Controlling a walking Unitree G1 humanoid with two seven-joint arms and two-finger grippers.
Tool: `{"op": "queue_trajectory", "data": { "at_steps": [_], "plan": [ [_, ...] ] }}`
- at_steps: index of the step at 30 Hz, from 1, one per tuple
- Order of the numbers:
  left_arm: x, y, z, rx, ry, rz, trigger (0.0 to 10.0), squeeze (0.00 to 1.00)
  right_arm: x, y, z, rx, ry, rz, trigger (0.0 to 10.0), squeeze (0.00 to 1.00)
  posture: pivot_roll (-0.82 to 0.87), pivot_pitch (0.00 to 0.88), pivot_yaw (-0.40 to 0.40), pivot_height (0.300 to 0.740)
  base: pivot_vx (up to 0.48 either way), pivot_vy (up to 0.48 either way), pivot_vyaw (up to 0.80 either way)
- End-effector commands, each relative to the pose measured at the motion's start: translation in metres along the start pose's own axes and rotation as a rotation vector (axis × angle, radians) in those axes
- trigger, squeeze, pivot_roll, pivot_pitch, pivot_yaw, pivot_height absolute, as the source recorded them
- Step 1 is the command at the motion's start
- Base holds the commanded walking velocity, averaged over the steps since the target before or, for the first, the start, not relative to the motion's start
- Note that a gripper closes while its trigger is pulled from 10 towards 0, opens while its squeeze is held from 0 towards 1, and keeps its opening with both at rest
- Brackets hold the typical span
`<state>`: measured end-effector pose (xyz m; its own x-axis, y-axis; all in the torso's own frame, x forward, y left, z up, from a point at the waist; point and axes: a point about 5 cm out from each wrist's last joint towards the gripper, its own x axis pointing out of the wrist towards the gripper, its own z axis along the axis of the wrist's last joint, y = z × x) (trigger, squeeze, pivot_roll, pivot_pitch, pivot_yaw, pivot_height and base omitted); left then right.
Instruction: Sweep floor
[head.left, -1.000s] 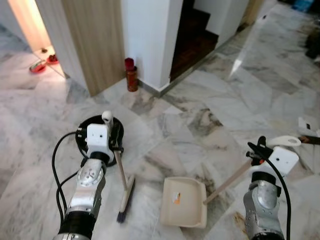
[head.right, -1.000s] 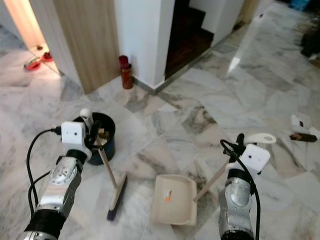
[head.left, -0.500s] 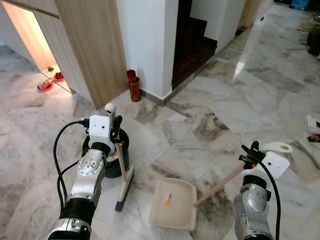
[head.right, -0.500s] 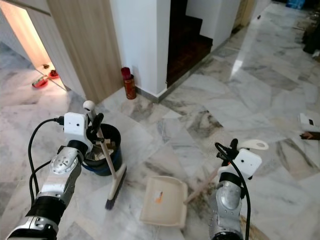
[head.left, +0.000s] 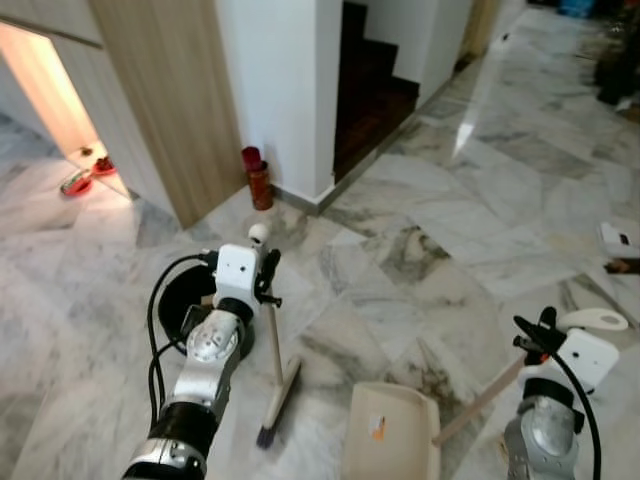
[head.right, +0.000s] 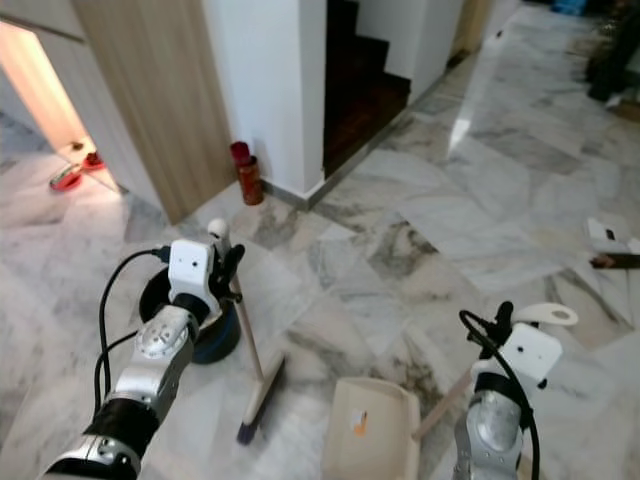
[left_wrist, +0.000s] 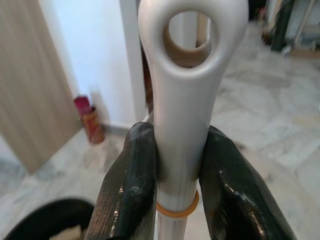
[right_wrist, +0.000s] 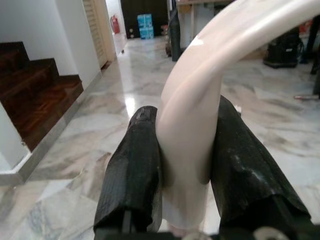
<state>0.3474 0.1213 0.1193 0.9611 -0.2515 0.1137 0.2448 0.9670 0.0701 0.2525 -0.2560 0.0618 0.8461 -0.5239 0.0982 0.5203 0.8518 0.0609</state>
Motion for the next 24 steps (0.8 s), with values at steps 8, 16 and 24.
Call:
{"op": "queue_trajectory", "data": {
  "at_steps": [8,16,24],
  "plan": [
    [0.000,0.009,0.005,0.021,-0.052,0.047,10.0,0.00,0.009,0.023,0.016,0.053,-0.067,0.060,10.0,0.00,0.11,0.000,0.022,0.740,0.000,-0.120,0.00],
    [-0.003,0.021,0.008,0.047,-0.070,0.071,10.0,0.00,0.010,0.038,0.012,0.079,-0.033,0.080,10.0,0.00,0.15,0.002,0.013,0.740,0.000,-0.240,0.00],
    [-0.004,0.019,0.008,0.049,-0.074,0.067,10.0,0.00,0.010,0.031,0.014,0.088,-0.034,0.061,10.0,0.00,0.13,0.031,0.018,0.740,0.000,-0.241,-0.30]
  ]
}}
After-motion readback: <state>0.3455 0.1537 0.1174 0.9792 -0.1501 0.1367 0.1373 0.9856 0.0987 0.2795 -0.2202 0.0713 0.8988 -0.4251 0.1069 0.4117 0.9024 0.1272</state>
